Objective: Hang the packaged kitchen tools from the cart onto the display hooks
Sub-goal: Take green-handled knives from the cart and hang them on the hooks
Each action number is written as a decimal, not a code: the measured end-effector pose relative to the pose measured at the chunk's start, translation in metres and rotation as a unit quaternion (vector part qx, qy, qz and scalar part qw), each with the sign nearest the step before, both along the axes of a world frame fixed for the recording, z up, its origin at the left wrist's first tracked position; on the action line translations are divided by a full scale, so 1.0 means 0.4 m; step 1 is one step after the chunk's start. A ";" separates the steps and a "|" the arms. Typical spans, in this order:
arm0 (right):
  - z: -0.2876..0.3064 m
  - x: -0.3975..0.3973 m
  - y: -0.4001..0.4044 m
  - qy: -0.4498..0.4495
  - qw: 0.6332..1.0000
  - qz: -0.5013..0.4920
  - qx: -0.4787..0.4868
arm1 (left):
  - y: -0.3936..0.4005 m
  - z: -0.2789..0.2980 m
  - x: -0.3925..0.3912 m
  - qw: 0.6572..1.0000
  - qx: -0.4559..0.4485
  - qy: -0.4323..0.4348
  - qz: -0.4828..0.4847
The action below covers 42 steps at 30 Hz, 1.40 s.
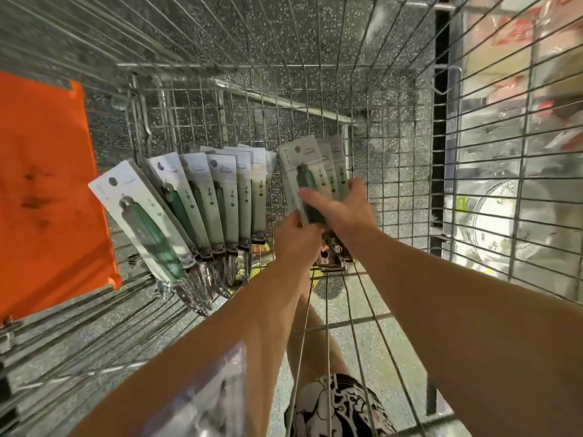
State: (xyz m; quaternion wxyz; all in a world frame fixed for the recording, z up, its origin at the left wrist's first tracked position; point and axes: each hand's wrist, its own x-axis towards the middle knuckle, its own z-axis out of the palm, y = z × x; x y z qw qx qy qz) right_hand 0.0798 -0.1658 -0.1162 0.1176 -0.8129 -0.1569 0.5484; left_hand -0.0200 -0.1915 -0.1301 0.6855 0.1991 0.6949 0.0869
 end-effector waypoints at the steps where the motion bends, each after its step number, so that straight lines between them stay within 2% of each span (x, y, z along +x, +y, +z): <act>1: 0.001 0.000 0.002 -0.001 1.000 0.002 0.002 | -0.002 -0.001 0.001 1.000 0.004 -0.008 0.003; 6: -0.001 0.008 0.004 -0.007 1.000 0.008 -0.010 | -0.009 0.040 0.006 0.998 0.055 -0.002 0.028; 10: 0.006 0.010 -0.001 0.023 0.999 -0.044 -0.010 | 0.000 0.056 -0.020 0.998 0.033 -0.023 0.047; 14: 0.026 0.011 0.005 0.030 0.998 -0.054 -0.012 | -0.001 0.075 -0.043 0.998 0.045 -0.047 0.021; 18: 0.049 0.013 0.008 0.050 0.996 -0.073 -0.017 | 0.025 0.090 -0.060 0.994 -0.016 -0.070 0.078; 20: 0.062 0.016 0.010 0.056 0.994 -0.091 -0.015 | 0.038 0.101 -0.068 0.993 -0.031 -0.091 0.066; 26: 0.085 0.022 0.007 0.035 0.989 -0.143 -0.005 | 0.069 0.119 -0.086 0.992 -0.033 -0.064 0.107; 30: 0.112 0.025 0.013 0.074 0.985 -0.153 0.010 | 0.091 0.131 -0.108 0.989 -0.016 -0.038 0.140; 32: 0.131 -0.002 0.026 0.100 0.985 -0.141 0.015 | 0.101 0.149 -0.096 0.989 -0.005 -0.071 0.129; 35: 0.158 -0.056 0.046 0.096 0.987 -0.121 0.038 | 0.103 0.181 -0.071 0.979 -0.008 -0.179 0.100; 42: 0.238 -0.118 0.071 0.040 0.991 -0.086 0.096 | 0.114 0.273 -0.076 0.968 0.001 -0.218 0.127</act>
